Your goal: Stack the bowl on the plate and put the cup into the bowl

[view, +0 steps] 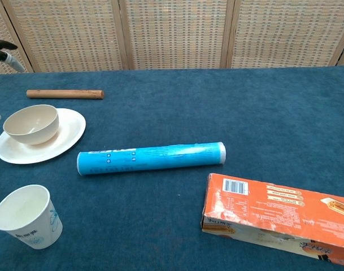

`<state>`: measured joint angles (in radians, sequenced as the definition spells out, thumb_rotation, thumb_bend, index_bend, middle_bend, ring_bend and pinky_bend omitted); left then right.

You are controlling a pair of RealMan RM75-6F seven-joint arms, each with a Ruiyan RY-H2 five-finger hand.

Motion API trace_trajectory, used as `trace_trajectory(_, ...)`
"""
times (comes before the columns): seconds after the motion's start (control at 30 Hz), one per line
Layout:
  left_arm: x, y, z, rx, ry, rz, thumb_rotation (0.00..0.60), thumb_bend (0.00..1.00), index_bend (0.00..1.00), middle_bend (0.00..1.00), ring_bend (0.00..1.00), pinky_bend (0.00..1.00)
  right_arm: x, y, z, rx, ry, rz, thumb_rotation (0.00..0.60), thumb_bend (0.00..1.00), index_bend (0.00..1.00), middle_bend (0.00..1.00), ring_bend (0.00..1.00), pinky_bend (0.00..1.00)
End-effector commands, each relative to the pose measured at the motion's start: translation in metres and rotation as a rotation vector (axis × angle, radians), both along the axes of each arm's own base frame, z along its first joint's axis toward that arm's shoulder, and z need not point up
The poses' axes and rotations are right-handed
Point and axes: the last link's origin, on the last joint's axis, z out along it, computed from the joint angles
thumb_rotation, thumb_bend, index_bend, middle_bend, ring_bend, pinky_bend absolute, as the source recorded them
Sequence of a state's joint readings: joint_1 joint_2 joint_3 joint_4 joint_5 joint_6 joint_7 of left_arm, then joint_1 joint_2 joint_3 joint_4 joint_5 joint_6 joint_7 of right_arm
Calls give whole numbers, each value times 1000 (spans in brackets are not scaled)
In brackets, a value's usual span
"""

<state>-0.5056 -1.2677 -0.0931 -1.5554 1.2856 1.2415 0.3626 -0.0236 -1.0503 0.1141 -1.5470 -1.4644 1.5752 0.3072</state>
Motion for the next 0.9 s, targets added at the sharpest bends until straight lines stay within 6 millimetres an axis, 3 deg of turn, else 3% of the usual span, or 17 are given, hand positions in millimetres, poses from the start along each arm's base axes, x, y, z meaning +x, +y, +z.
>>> trace_trajectory(0.03, 7, -25, 14, 7, -48, -68, 600, 155, 273, 0, 0, 0, 0, 0, -1, 2, 2, 0, 600, 169, 0, 0, 0, 0)
trace_trajectory(0.17, 9, -47, 18, -7, -70, -114, 600, 155, 317, 0, 0, 0, 1, 0, -2, 4, 6, 0, 600, 169, 0, 0, 0, 0)
trace_trajectory(0.33, -5, -95, 18, -61, -92, -165, 600, 162, 360, 0, 0, 0, 1, 0, -2, 2, 8, -5, 600, 170, 0, 0, 0, 0)
trace_trajectory(0.57, -20, -130, 11, -121, -76, -205, 600, 194, 421, 0, 0, 0, 3, -1, -3, 6, 15, -4, 600, 169, 0, 0, 0, 0)
trace_trajectory(0.9, -23, -147, -17, -218, -62, -224, 600, 281, 442, 0, 0, 0, 3, 0, -4, 7, 16, -7, 600, 169, 0, 0, 0, 0)
